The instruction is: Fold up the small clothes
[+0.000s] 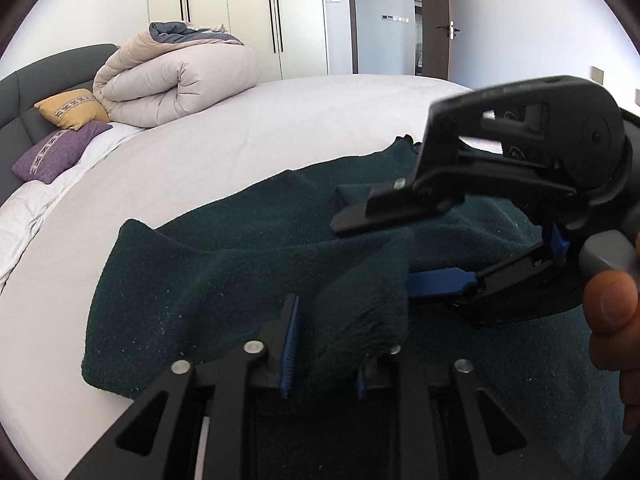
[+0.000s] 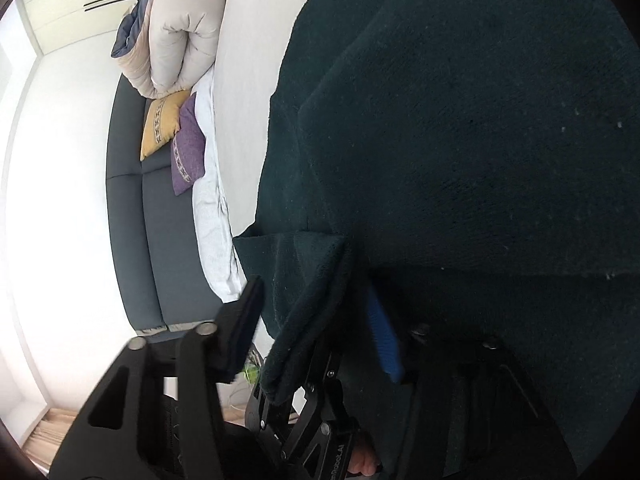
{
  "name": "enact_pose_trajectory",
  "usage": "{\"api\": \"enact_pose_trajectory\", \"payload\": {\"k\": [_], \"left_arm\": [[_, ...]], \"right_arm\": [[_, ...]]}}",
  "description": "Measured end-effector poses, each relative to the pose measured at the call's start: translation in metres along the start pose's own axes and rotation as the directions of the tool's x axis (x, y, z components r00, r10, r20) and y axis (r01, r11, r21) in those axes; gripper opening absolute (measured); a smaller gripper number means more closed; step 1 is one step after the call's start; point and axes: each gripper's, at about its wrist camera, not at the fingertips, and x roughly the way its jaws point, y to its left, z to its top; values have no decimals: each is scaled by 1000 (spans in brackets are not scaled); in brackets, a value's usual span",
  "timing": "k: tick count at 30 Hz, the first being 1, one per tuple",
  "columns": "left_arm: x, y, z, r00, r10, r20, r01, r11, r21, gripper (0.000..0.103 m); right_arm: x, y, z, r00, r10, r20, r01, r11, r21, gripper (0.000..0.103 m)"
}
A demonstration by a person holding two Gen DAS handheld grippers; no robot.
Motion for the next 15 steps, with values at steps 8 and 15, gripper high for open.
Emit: {"api": "enact_pose_trajectory", "payload": {"k": [8,15], "left_arm": [[-37,12,12,986,-124,109,133,988,-82,78],[-44,112,34,977,-77,201,139,940,-311,73]], "right_arm": [[-47,40,7,980,-137,148,164,967,-195,7],[-135,55,36,890,-313,332,396,892,-220,7]]}}
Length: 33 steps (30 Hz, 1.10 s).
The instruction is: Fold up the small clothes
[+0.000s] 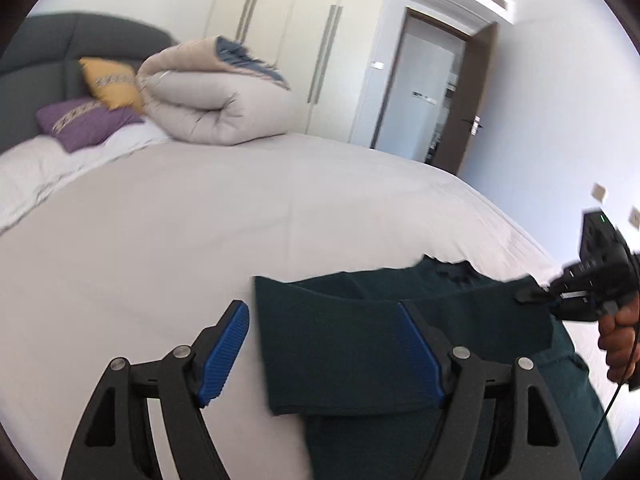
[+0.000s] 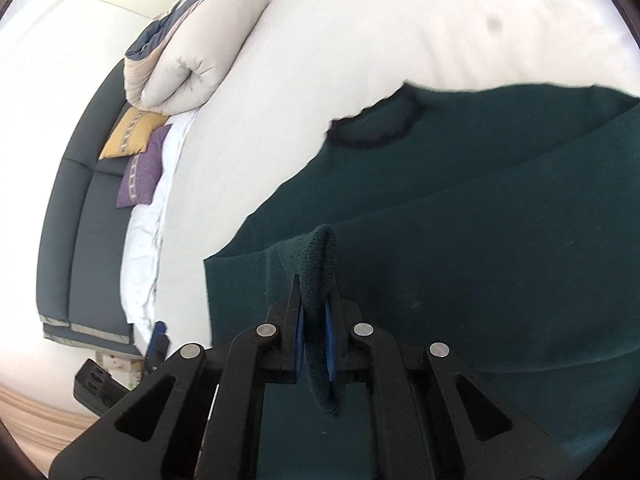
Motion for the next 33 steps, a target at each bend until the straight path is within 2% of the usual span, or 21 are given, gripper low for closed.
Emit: {"api": "enact_pose_trajectory", "payload": {"k": [1,3,5,8,11,15,19,22,26,33], "left_arm": [[6,18,4,1000,-8,-28,6,998,-64,65],[20,45,8,996,-17,-89,4,988,-151,55],[31,55,6,992,-4,-124,-18,985,-173,50],[47,52,3,985,-49,-164,18,983,-183,44],[57,29,-8,979,-71,-192,48,991,-122,44],[68,9,-16,971,-100,-215,85,994,-76,44],[77,0,-25,963,-96,-253,89,995,-40,43],[88,-10,-34,948,-82,-307,87,996,1,39],[92,-20,-41,945,-31,-325,59,995,78,39],[93,-15,-42,939,-35,-343,59,996,60,39]], "right_arm": [[-5,-9,6,1000,-23,8,23,1000,11,7],[-10,-24,15,998,-67,21,67,997,31,7],[-12,-37,21,992,-123,33,122,992,40,7],[-13,-64,29,985,-172,35,169,983,65,7],[-20,-101,29,977,-207,50,203,977,73,7],[-21,-122,30,968,-241,71,236,970,66,7],[-22,-132,32,962,-261,83,256,965,61,7],[-16,-119,28,957,-275,91,270,961,67,7],[-7,-119,28,950,-296,100,291,955,65,7],[-10,-115,19,939,-324,116,320,946,46,7]]}}
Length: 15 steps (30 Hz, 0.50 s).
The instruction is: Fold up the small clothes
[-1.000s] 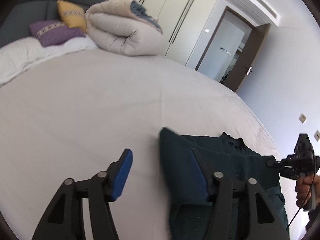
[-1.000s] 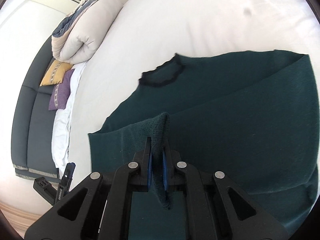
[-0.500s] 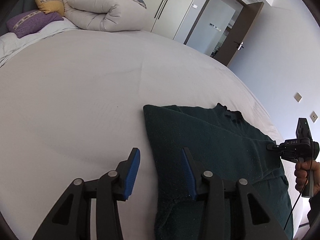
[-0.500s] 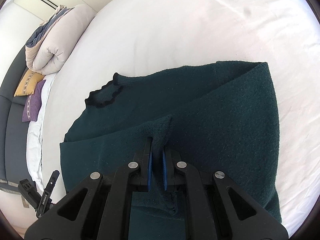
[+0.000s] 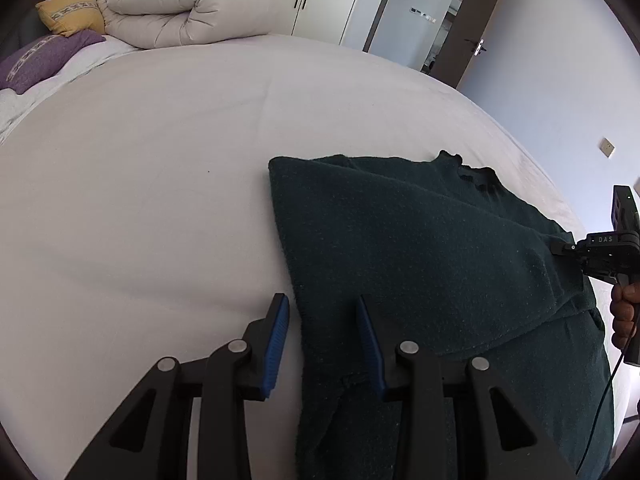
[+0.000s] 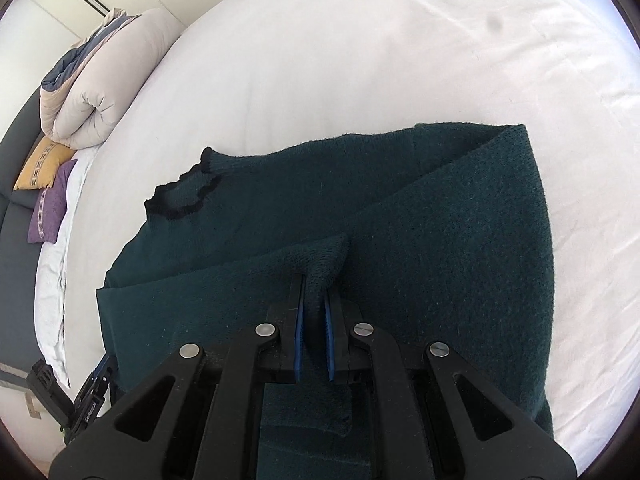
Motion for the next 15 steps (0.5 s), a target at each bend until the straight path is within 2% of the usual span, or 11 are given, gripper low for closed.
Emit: {"api": "enact_pose_trajectory", "payload": {"k": [2,5,8,11,12,14,15], "left_arm": [[0,-3,0,1000,14,-2,-14,1000,17,39],[1,-5,-1,1000,22,-5,-22,999,30,39],[-9,5,4,1000,-24,4,24,999,-25,39],[-36,25,14,995,-41,95,50,994,-95,39],[-44,32,17,991,-40,126,54,993,-110,44],[-52,40,20,987,-36,154,56,990,-128,47],[-51,41,20,987,-42,155,62,990,-128,47]], "right_arm": [[-7,4,-3,1000,-12,22,12,1000,-18,8],[-1,-4,-4,1000,-17,2,17,1000,12,11],[-6,-14,-2,1000,9,6,-10,998,69,12],[-29,-17,-5,992,-92,90,80,989,124,19],[-38,-17,-6,985,-110,133,92,987,133,21],[-54,-11,-9,977,-90,193,67,990,124,22],[-57,-3,-13,979,-47,200,27,995,99,22]]}}
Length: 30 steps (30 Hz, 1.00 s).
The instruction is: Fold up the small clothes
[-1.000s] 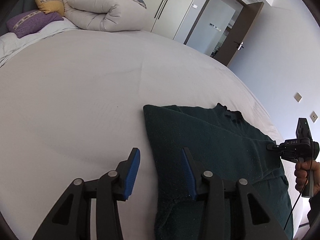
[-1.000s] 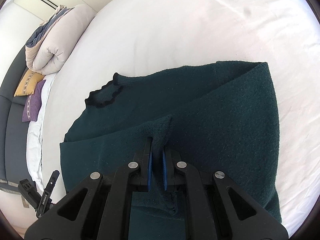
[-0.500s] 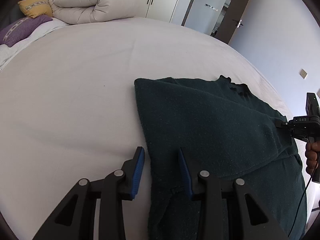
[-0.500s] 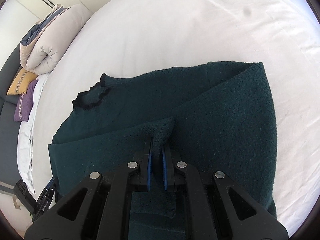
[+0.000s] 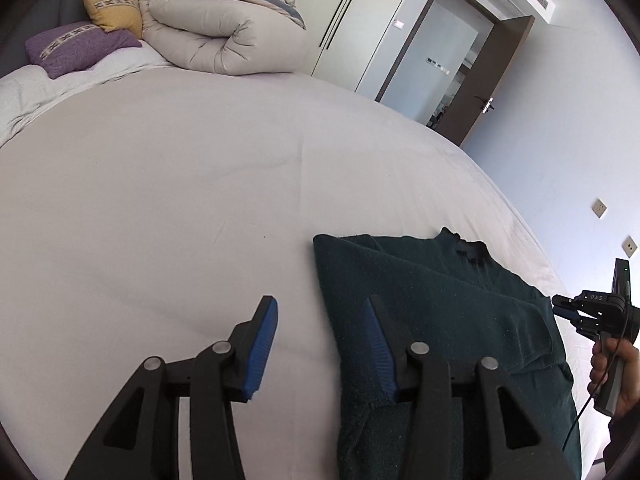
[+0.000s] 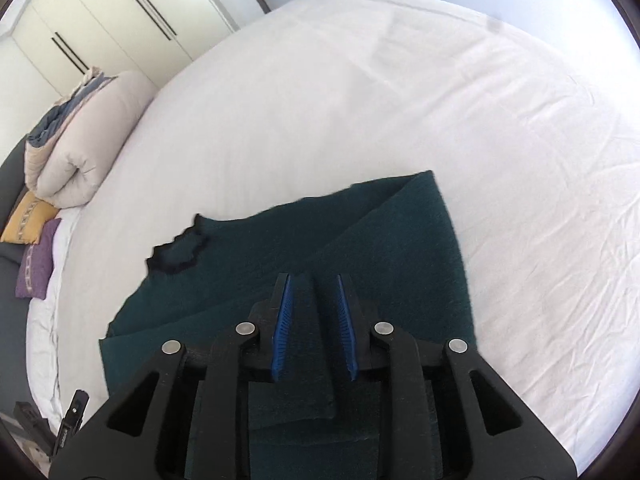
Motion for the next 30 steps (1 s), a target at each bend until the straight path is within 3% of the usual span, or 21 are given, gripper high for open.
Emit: {"api": "enact_pose_trajectory", "payload": {"k": [3,5,6,8,9,12,14,18,20,22,23,24,27,30], "left_arm": [[13,-12,-6,999,-4,-33,5,999,42,47],[26,-28,-16,997,10,-70,-2,994,111,47],[32,-36,-22,994,51,-96,-35,986,160,47],[47,-48,-36,978,138,-154,-96,962,254,48],[47,-50,-39,979,155,-133,-114,955,272,49],[45,-49,-36,979,152,-133,-113,959,261,51],[42,-42,-35,982,132,-137,-100,970,222,54],[25,-31,-34,984,124,-129,-103,982,158,67],[2,-25,-45,990,85,-113,-73,991,110,75],[-20,-20,-54,995,15,-98,-11,999,44,87],[-31,-16,-61,995,-24,-97,25,1000,6,87],[-42,-14,-70,993,-60,-104,56,998,-34,87],[-72,-15,-105,981,-117,-153,103,990,-94,87],[-99,-19,-146,974,-101,-203,79,990,-114,87]], "right_arm": [[3,35,-18,986,155,-69,-161,982,-99,22],[15,58,-36,959,240,-154,-263,953,-153,22],[24,66,-44,946,261,-194,-294,940,-171,22],[46,71,-59,944,212,-251,-266,941,-207,22],[57,66,-64,947,175,-271,-233,952,-199,21],[63,34,-66,914,314,-257,-337,940,-48,20],[53,15,-66,904,356,-237,-362,932,20,20],[8,-26,-78,926,333,-176,-326,943,71,21],[-31,-53,-94,946,296,-131,-287,954,83,22],[-73,-81,-114,956,281,-81,-276,959,70,35],[-96,-95,-127,964,259,-52,-256,965,61,62],[-121,-112,-141,971,241,-11,-240,969,59,81],[-176,-148,-178,971,235,41,-236,971,35,82],[-208,-177,-209,974,224,37,-225,974,31,82]]}}
